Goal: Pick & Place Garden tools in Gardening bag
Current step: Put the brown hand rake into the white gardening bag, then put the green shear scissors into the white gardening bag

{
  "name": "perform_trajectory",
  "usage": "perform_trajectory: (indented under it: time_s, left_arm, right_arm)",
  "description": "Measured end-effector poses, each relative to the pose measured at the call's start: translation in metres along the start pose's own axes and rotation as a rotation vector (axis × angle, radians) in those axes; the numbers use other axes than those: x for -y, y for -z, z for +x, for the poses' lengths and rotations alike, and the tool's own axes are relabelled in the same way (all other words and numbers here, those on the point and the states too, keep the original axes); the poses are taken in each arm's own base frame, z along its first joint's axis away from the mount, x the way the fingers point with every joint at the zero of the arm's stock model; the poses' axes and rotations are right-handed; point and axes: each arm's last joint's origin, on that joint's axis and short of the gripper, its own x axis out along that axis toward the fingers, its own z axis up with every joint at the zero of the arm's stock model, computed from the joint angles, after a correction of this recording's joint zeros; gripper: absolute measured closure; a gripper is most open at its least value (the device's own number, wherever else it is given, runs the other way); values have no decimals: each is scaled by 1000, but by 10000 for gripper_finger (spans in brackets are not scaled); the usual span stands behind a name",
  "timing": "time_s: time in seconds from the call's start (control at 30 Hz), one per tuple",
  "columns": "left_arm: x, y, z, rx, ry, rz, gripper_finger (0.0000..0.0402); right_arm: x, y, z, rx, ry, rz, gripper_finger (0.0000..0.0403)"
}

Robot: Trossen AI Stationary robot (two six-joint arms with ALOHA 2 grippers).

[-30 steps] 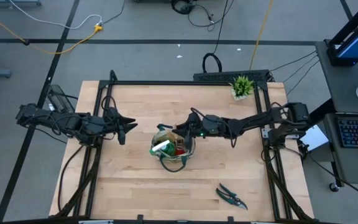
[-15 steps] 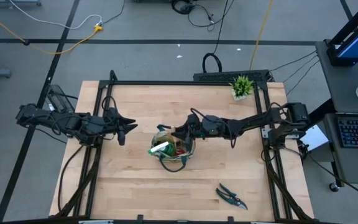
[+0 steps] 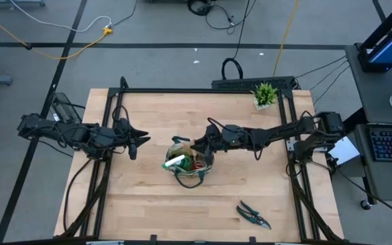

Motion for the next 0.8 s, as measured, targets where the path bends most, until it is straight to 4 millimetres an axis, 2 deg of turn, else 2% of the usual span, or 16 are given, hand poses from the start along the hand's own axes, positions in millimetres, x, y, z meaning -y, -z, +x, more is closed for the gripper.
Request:
perform_trajectory:
  time_s: [0.43,0.7,0.8]
  left_arm:
    - [0,0,0,0,3,-11,272]
    - [0,0,0,0,3,-13,272]
    - [0,0,0,0,3,-4,272]
  right_arm:
    - [3,-1,-2,-7,15,0,272]
    - [2,-3,-2,7,4,23,274]
    - [-3,-9,-8,25,-44,40,274]
